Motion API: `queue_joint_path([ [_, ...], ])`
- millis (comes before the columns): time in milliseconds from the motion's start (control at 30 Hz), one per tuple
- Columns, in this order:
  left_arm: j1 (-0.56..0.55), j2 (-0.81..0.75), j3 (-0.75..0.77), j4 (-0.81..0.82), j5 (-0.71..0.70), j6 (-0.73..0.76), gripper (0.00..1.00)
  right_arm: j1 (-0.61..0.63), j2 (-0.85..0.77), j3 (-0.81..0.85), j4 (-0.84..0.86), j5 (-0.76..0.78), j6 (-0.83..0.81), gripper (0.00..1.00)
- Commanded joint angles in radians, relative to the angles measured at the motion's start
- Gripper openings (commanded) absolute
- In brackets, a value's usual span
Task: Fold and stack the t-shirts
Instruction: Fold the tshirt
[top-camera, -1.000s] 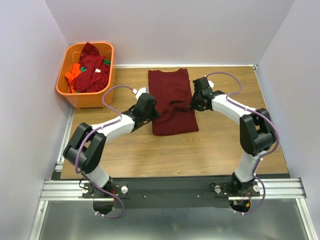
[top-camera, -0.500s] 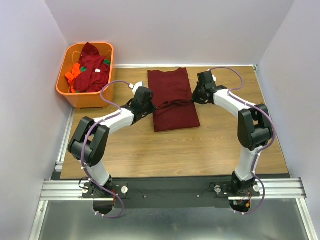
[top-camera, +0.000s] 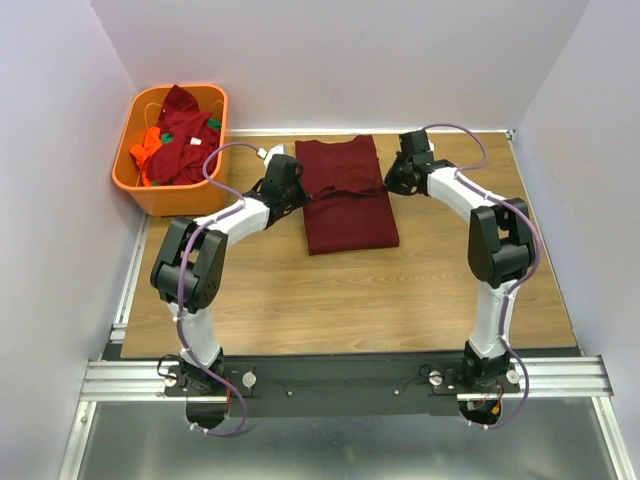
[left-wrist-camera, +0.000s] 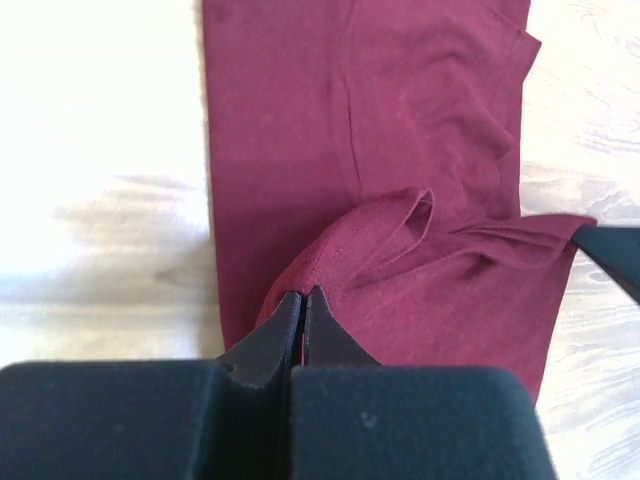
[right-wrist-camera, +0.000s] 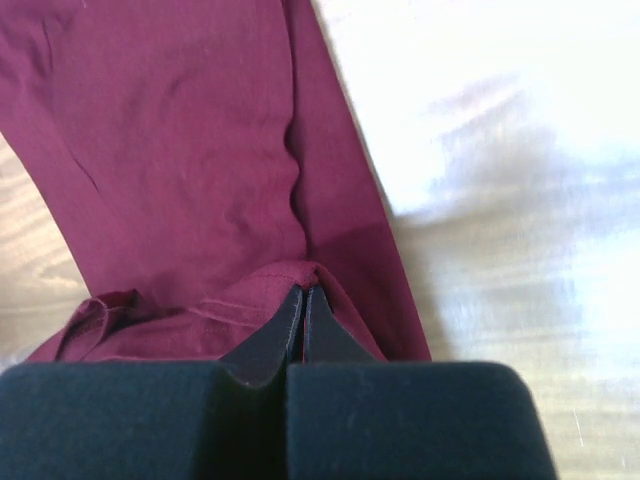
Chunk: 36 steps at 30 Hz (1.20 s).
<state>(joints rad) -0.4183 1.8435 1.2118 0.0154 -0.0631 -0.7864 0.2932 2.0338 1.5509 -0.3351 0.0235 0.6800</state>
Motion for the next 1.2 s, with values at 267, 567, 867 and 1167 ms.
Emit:
queue_joint_path([
  [267,0.058,0.092,0.084,0.043,0.109,0.073,0.22,-0.031,0.179,0.201,0.016,-0.129,-0.055,0.21],
  [567,0.087,-0.065,-0.004,0.086,0.080,0.072,0.66,-0.034,0.082,0.160,0.018,-0.112,-0.105,0.72],
  [867,0.001,-0.018,0.008,0.116,0.114,0.030,0.07,0.023,0.057,0.100,0.061,-0.149,-0.109,0.55],
  [1167,-0.128,0.074,-0.001,0.165,0.158,-0.014,0.00,0.058,0.144,0.155,0.059,-0.145,-0.143,0.54],
])
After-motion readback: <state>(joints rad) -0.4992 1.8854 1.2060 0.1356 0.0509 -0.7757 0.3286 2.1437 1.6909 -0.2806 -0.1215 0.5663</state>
